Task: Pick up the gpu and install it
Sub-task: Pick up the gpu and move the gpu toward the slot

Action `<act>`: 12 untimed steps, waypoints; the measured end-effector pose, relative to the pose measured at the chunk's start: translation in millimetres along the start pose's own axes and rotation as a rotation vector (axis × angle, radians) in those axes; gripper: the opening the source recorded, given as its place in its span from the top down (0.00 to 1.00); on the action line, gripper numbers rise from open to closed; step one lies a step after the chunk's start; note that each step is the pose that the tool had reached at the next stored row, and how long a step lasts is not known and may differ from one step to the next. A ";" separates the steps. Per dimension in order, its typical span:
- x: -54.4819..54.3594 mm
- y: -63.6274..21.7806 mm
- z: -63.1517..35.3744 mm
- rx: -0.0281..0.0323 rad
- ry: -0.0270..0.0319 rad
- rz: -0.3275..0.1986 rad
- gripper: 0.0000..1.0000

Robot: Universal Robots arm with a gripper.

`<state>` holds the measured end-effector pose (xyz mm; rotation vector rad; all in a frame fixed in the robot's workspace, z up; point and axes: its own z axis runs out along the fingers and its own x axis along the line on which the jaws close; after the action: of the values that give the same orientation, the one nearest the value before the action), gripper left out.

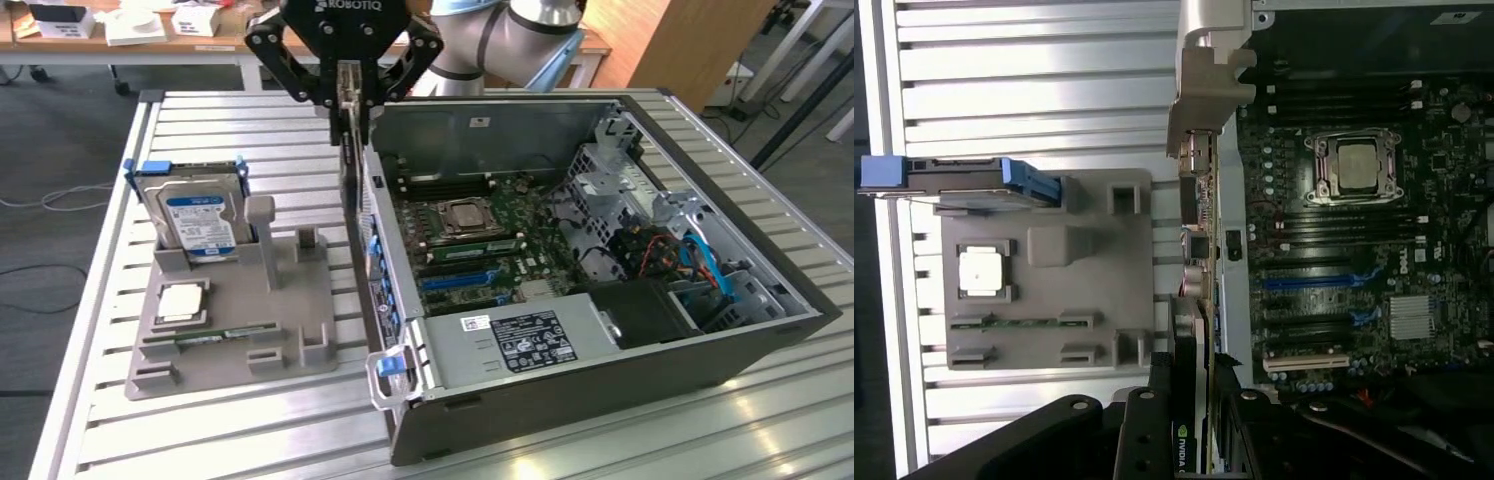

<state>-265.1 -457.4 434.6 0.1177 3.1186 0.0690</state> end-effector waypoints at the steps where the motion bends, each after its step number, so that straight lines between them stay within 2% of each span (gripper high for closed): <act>1: -3.7 0.2 0.0 0.0002 0.0007 0.000 0.73; 12: -50.4 3.3 1.0 0.0006 0.0090 0.000 0.73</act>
<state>-214.6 -457.8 434.6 0.1180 3.1277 0.0688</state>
